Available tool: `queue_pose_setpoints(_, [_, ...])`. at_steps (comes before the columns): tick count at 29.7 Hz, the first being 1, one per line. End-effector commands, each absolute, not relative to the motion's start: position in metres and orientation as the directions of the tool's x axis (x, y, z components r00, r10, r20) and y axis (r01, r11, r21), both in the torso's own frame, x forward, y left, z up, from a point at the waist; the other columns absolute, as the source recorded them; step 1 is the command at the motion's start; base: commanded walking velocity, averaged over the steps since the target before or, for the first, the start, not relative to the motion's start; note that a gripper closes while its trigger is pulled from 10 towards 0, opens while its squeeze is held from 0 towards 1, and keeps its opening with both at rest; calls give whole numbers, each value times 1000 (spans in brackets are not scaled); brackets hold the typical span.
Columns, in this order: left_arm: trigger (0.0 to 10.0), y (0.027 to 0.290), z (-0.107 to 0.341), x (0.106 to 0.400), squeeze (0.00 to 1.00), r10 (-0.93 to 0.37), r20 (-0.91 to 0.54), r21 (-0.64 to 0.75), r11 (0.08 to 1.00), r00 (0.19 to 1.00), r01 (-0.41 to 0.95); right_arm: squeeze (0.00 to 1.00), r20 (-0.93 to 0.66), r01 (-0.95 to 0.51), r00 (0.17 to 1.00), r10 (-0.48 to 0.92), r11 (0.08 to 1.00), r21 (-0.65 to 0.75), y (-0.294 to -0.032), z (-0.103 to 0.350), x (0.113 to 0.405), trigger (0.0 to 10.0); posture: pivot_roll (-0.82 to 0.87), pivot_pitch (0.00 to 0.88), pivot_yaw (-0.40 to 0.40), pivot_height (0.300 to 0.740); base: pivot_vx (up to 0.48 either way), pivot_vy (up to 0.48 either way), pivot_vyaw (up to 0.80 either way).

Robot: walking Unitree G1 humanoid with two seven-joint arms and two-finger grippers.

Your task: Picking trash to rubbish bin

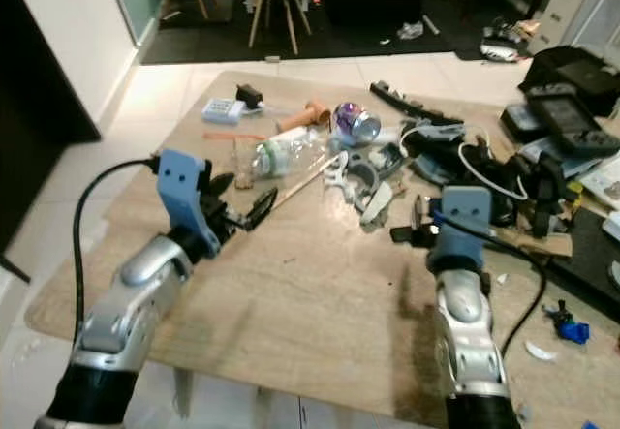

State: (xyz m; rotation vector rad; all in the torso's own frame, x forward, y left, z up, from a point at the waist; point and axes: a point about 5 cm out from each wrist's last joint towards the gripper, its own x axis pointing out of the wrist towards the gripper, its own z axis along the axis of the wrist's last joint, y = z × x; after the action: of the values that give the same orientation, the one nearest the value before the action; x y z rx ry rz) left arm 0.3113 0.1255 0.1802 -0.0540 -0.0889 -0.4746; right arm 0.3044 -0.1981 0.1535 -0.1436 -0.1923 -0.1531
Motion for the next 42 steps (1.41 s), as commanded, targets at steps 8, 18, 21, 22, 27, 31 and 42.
queue_pose_setpoints(8, [10000, 125, 177, 308, 0, -463, 96, -15, 884, 881, 466, 0, 167, 168, 975, -147, 979, -117, -203, 148, 304, 10000, -26, 126, 22, 740, 0, 0, 0])
queue_pose_setpoints(18, [10000, 122, 177, 307, 0, -501, 82, 23, 865, 861, 501, 941, 83, 152, 986, -143, 981, -118, -210, 140, 312, 10000, -26, 115, 30, 740, 0, 0, 0])
queue_pose_setpoints(21, [10000, 122, 177, 308, 0, -509, 82, 26, 860, 857, 509, 1000, 67, 134, 990, -127, 985, -107, -213, 140, 313, 10000, -26, 115, 30, 740, 0, 0, 0])
queue_pose_setpoints(22, [10000, 123, 179, 308, 0, -522, 81, 36, 853, 849, 521, 1000, 52, 94, 995, -89, 990, -109, -214, 141, 316, 10000, -23, 112, 37, 740, 0, 0, 0])
queue_pose_setpoints(27, [10000, 124, 182, 309, 0, -541, 87, 49, 841, 836, 539, 1000, 2, -37, 999, 38, 993, -116, -208, 141, 319, 10000, -23, 109, 39, 740, 0, 0, 0])
queue_pose_setpoints(31, [10000, 123, 184, 309, 0, -549, 92, 49, 835, 830, 547, 1000, -25, -71, 997, 68, 989, -133, -207, 142, 318, 10000, -24, 108, 38, 740, 0, 0, 0])
queue_pose_setpoints(42, [10000, 117, 185, 299, 0, -664, 83, 50, 747, 743, 663, 0, -177, -67, 984, 37, 983, -169, -200, 135, 306, 10000, -23, 115, 33, 740, 0, 0, 0])
